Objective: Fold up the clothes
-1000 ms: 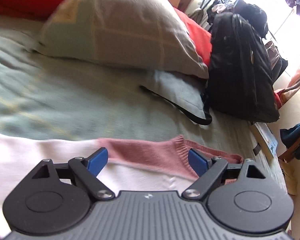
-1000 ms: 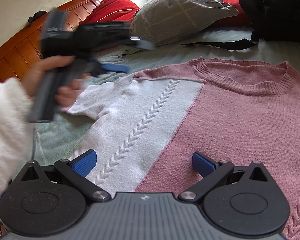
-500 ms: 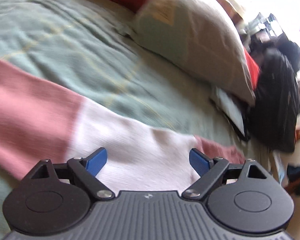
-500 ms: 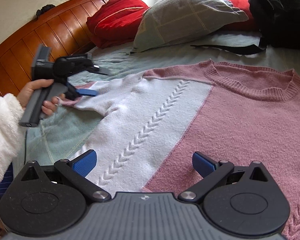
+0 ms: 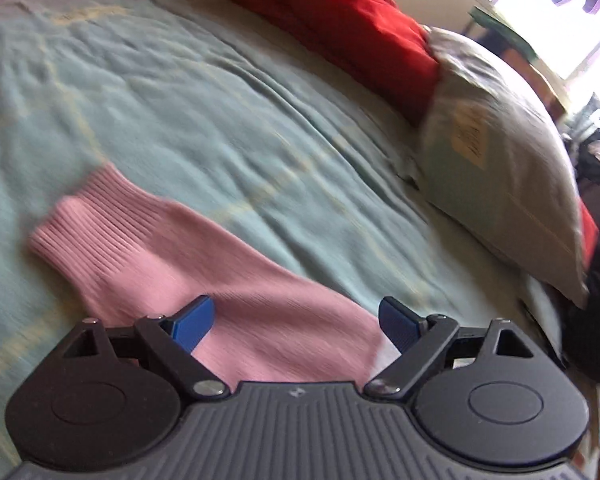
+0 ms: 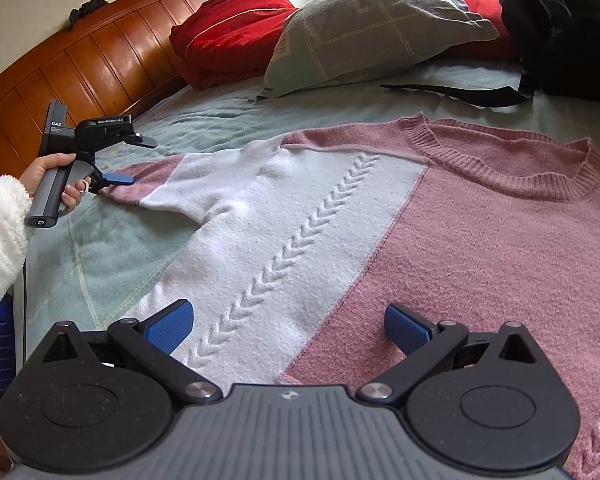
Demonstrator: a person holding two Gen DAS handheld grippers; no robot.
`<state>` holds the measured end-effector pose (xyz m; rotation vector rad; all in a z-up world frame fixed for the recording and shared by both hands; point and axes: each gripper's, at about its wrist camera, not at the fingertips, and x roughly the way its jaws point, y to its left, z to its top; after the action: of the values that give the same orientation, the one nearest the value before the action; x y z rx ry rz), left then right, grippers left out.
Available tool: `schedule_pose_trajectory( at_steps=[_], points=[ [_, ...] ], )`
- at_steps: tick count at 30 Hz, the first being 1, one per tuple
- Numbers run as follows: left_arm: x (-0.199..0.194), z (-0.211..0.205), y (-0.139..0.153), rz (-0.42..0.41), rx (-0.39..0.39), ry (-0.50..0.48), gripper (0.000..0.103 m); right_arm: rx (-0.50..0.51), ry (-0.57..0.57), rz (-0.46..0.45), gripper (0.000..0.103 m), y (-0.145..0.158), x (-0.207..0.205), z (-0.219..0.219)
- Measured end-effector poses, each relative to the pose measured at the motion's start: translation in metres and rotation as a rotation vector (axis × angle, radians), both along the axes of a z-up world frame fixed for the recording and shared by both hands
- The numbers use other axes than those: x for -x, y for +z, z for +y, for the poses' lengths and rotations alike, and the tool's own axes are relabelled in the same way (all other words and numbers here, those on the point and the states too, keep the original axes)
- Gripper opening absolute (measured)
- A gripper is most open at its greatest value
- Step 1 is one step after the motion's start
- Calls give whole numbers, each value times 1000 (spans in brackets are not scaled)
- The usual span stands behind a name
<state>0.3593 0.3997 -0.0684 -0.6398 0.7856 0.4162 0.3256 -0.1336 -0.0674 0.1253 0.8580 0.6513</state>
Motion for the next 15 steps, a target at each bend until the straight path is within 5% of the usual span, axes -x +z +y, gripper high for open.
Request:
schedule_pose_trajectory(
  at_steps=[4,11,15],
  points=[
    [4,9,4,37,-113,113,89,-2,-3,1,103,0,0,0],
    [-6,-6,4,-51,114,-78,90,3,-5,-3,103,0,0,1],
    [-23,-9,-14,63,25,-30,90,10,-5,-9,103,-1,1,2]
  ],
)
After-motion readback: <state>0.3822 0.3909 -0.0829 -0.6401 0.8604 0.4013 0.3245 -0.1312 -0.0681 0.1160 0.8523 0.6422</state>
